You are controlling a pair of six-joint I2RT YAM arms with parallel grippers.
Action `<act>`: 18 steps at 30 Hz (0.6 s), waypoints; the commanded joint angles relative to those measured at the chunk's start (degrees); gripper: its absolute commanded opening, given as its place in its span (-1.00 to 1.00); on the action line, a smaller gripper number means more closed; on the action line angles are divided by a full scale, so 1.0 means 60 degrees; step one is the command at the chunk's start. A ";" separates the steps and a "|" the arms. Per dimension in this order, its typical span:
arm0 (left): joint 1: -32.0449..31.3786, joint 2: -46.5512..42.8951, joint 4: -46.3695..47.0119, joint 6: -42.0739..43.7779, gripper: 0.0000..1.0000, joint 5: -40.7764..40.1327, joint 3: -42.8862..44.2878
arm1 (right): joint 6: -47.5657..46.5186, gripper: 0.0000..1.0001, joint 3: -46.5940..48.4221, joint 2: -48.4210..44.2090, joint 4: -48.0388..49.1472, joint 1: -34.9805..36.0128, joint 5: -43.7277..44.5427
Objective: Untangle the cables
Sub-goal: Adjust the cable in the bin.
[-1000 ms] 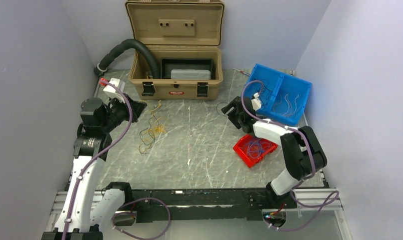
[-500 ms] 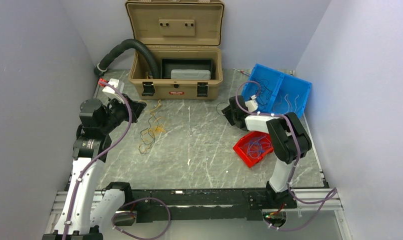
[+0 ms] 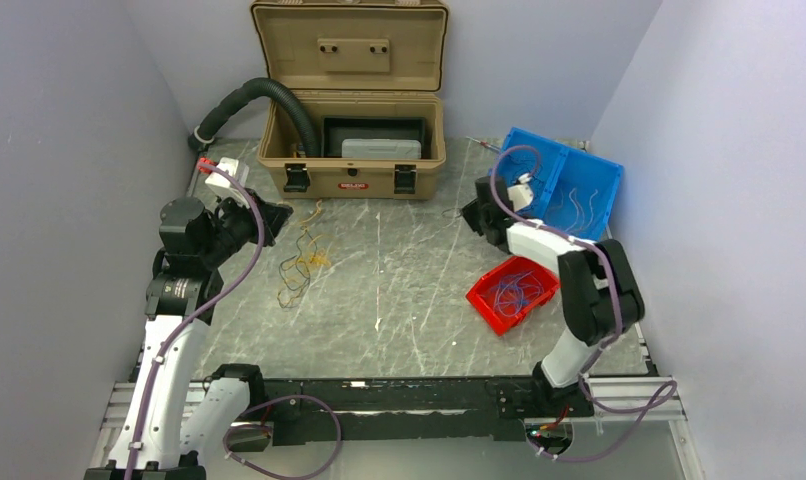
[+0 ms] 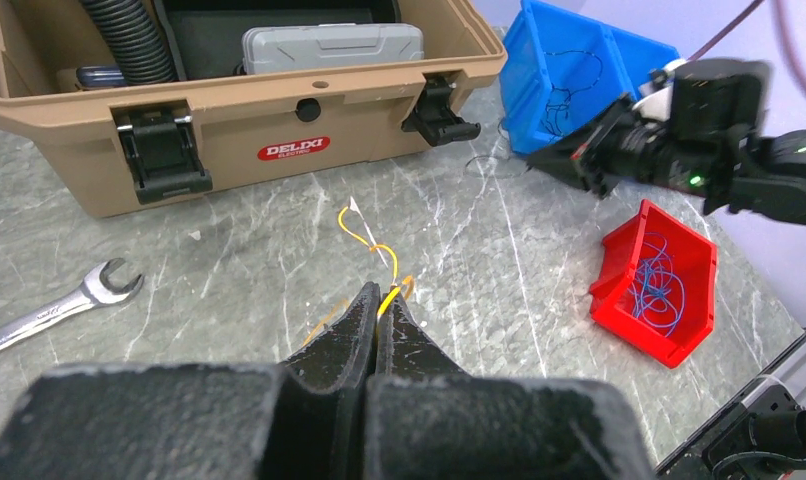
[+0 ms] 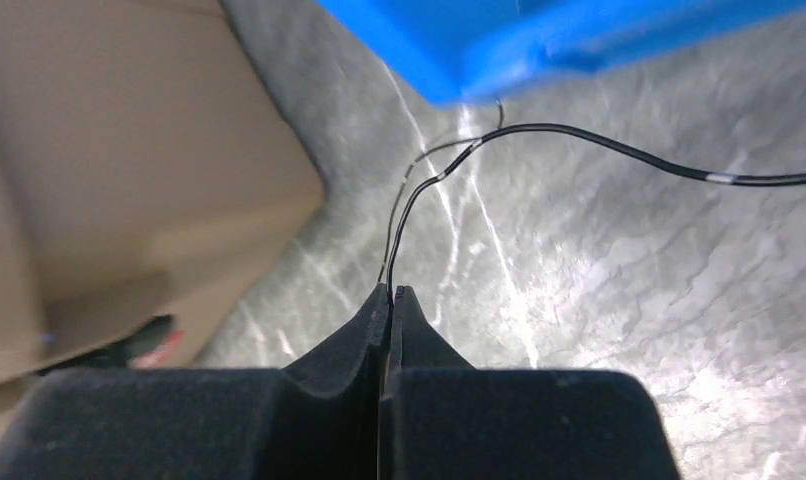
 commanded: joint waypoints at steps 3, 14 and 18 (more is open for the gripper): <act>0.0018 -0.0151 0.0179 0.0134 -1.00 -0.0073 0.0162 | -0.1001 -1.00 0.0325 -0.1319 -0.0220 -0.1375 -0.1982; 0.0018 -0.0123 0.0175 0.0121 -1.00 -0.0054 0.0173 | -0.2740 -1.00 0.3028 0.1113 -0.0494 -0.4731 -0.9725; 0.0016 -0.0087 0.0170 0.0132 -1.00 -0.0054 0.0191 | -0.3007 -1.00 0.3714 0.1795 -0.0759 -0.4985 -1.0547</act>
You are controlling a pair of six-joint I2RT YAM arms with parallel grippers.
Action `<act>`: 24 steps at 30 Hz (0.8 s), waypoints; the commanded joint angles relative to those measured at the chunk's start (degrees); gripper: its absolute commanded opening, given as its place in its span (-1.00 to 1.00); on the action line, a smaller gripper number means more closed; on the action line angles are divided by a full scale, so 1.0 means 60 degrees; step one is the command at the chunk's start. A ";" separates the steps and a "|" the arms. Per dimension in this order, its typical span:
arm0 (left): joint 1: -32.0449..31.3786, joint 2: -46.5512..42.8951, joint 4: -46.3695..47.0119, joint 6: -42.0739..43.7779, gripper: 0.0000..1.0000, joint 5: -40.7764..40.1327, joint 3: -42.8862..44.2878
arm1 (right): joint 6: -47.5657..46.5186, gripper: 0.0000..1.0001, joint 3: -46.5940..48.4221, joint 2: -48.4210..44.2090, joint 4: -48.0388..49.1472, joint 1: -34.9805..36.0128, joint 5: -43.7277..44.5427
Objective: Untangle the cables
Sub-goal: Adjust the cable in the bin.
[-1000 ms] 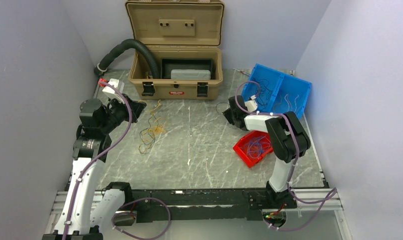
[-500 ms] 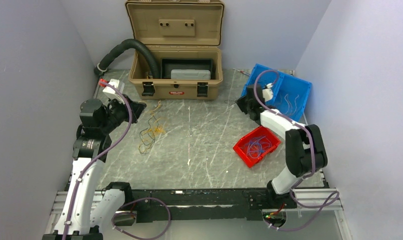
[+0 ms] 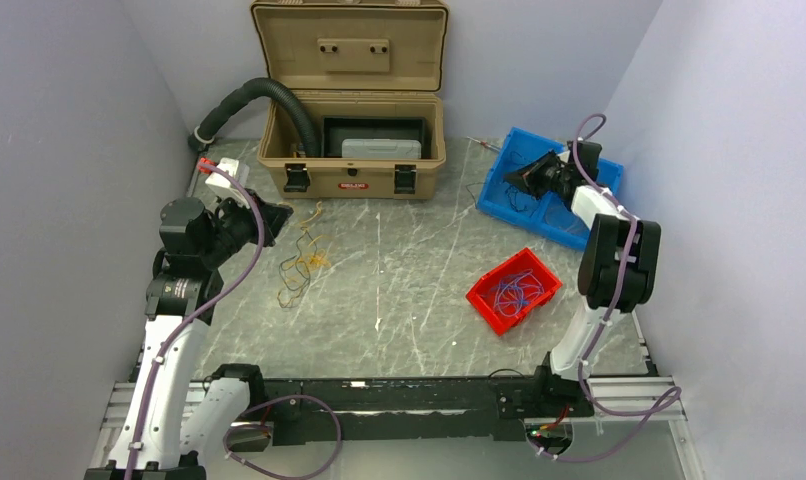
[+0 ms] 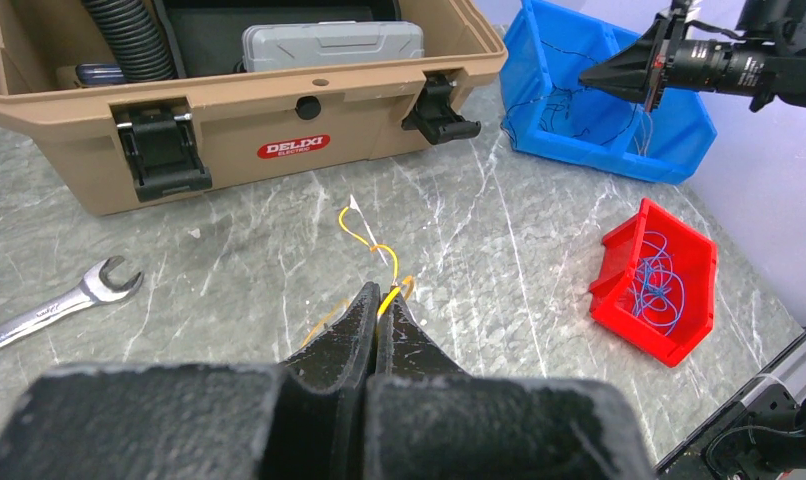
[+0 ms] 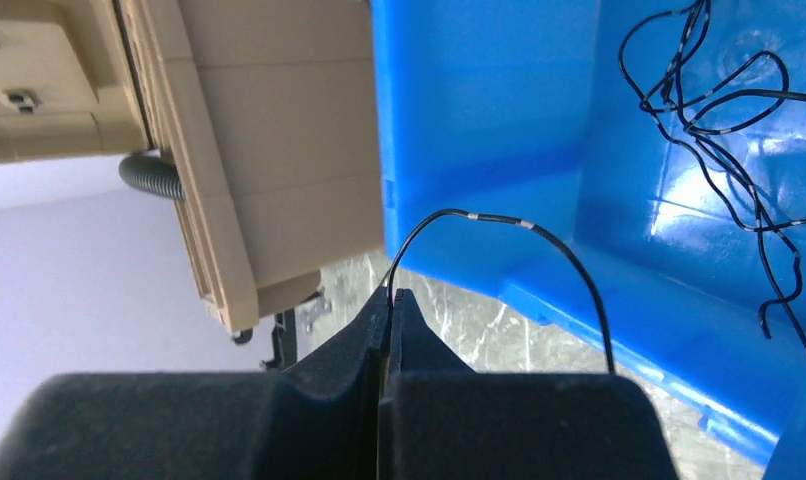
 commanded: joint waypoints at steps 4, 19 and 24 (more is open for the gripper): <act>0.0018 -0.0032 0.0217 0.0138 -1.00 -0.0057 0.0208 | -0.0962 -1.00 0.1015 0.0422 -0.0703 -0.0032 -0.2262; 0.0018 0.0070 0.0185 0.0164 -1.00 -0.0084 0.0213 | -0.2211 -1.00 0.0585 -0.0135 -0.1323 0.1077 -0.3817; 0.0017 0.0083 0.0189 0.0168 -1.00 -0.0086 0.0219 | -0.2517 -1.00 0.0706 -0.0664 -0.1765 0.1153 -0.4011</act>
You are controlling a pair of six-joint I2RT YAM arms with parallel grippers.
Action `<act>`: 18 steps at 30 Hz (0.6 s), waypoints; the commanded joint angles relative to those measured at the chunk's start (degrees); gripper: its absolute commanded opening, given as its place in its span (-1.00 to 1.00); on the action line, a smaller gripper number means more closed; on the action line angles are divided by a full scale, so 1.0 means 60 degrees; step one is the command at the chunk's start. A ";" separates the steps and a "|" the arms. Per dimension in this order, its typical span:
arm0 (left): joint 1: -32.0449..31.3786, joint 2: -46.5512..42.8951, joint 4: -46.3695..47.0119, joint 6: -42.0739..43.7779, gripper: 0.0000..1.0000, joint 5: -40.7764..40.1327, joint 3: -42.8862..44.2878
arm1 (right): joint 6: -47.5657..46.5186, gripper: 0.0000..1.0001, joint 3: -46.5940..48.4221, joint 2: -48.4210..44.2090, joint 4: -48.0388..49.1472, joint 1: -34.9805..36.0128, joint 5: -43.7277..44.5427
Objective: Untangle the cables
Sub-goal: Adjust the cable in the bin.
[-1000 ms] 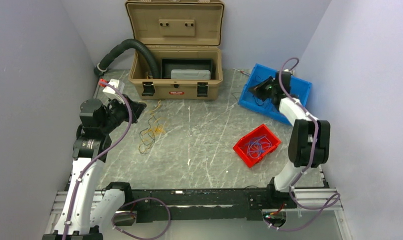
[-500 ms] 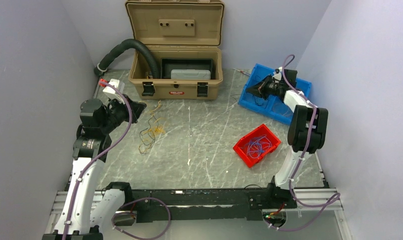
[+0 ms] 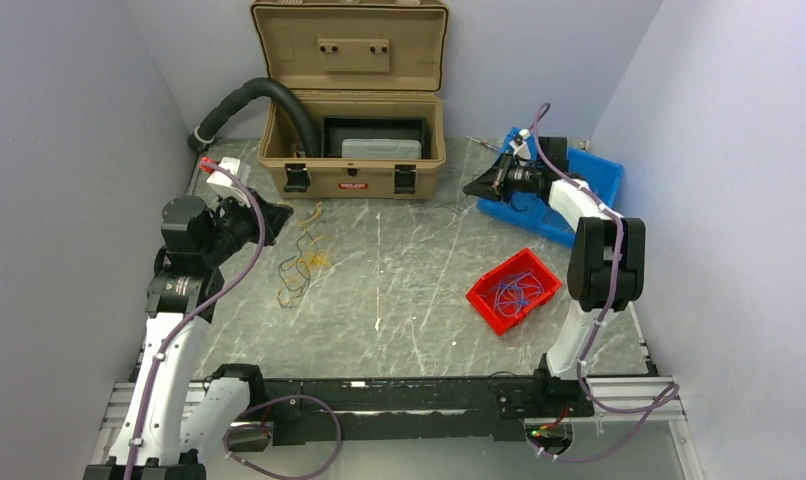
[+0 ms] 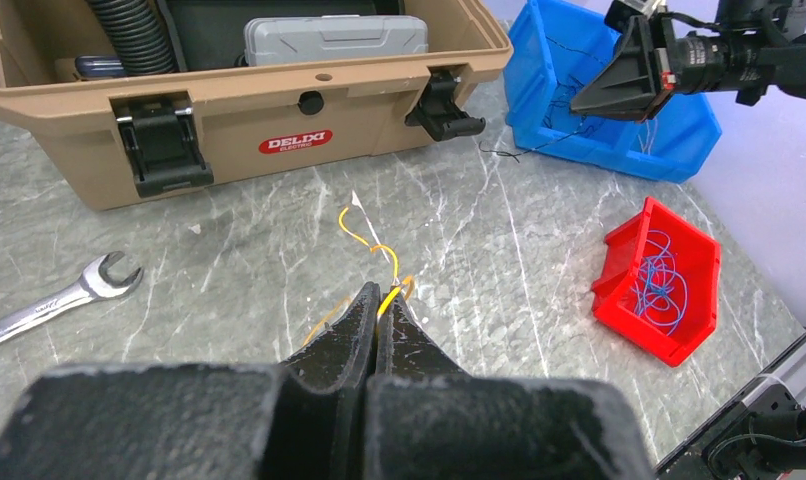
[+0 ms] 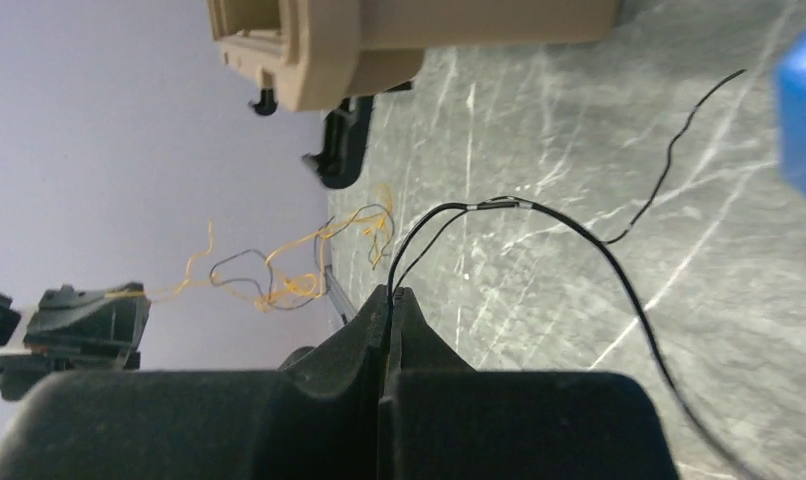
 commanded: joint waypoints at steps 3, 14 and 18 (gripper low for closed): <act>0.0018 -0.0024 0.0184 0.0163 -1.00 -0.0073 0.0219 | -0.0455 -1.00 0.0345 -0.1238 -0.0404 -0.0307 -0.0396; 0.0018 -0.0010 0.0162 0.0188 -1.00 -0.0062 0.0213 | 0.0737 -1.00 0.0992 -0.0929 0.0465 -0.1982 -0.0765; 0.0018 -0.0002 0.0188 0.0183 -1.00 -0.0070 0.0221 | 0.1064 -1.00 0.1051 -0.0806 0.0754 -0.2374 -0.0805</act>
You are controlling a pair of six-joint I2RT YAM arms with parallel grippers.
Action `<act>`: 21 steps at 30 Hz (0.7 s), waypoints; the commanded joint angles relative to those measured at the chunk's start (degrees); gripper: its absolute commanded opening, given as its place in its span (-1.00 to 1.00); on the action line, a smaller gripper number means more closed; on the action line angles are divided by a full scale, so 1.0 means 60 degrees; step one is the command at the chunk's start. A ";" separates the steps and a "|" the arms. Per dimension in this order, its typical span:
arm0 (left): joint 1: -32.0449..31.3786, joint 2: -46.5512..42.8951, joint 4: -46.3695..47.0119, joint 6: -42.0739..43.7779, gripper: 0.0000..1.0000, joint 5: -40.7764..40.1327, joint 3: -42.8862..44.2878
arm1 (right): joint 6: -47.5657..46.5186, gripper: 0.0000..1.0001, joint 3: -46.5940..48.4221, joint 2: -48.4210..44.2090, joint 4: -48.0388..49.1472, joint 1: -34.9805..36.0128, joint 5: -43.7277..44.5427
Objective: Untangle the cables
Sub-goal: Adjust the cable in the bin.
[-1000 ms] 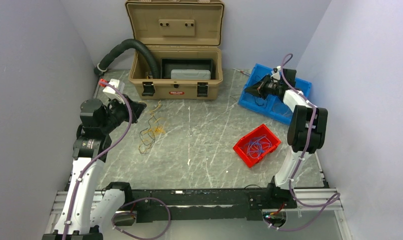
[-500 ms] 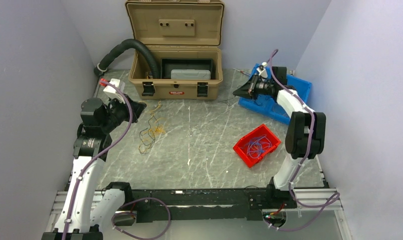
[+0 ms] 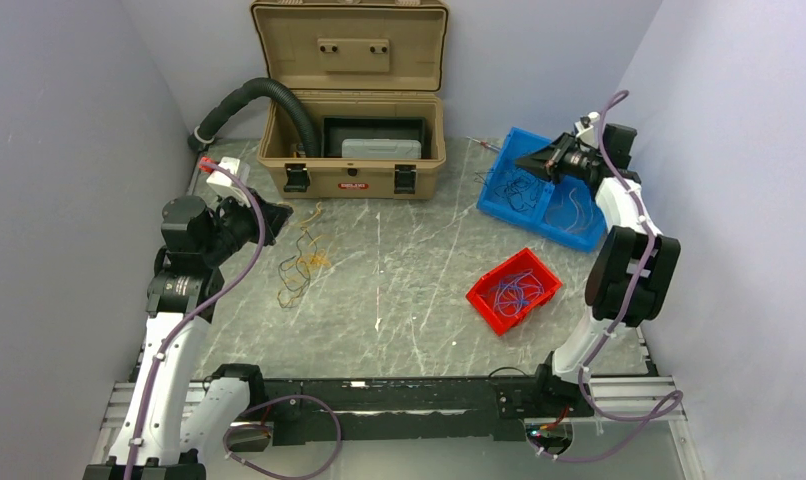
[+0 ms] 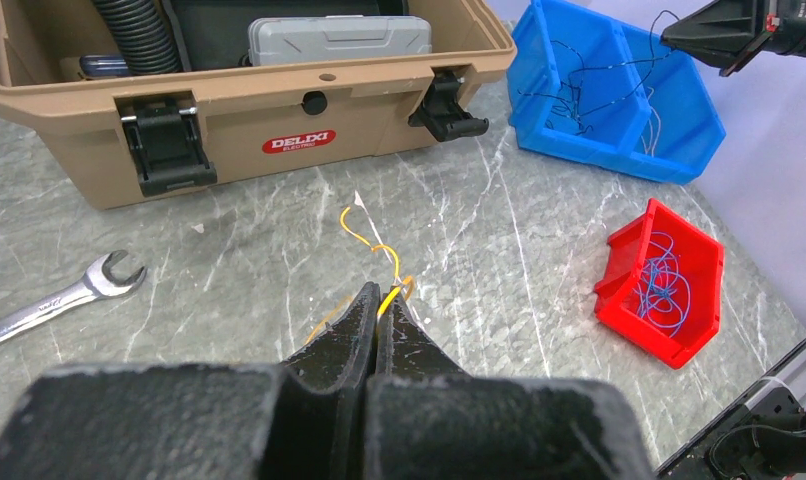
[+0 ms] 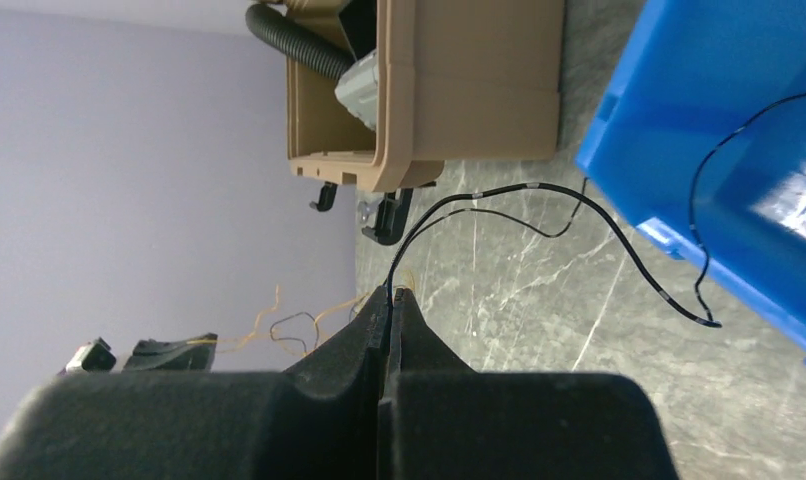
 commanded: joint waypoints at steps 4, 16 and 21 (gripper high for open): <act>0.0018 -0.0005 0.0188 0.0175 -1.00 0.0008 0.0223 | 0.0741 -1.00 0.0382 0.0050 0.0902 -0.0767 -0.0204; 0.0014 0.0053 0.0201 0.0175 -1.00 0.0037 0.0236 | 0.1540 -1.00 -0.0496 -0.0108 0.1853 -0.2198 0.0270; 0.0018 0.0083 0.0169 0.0179 -1.00 0.0035 0.0243 | 0.1947 -1.00 -0.0795 -0.0319 0.2478 -0.2584 0.0431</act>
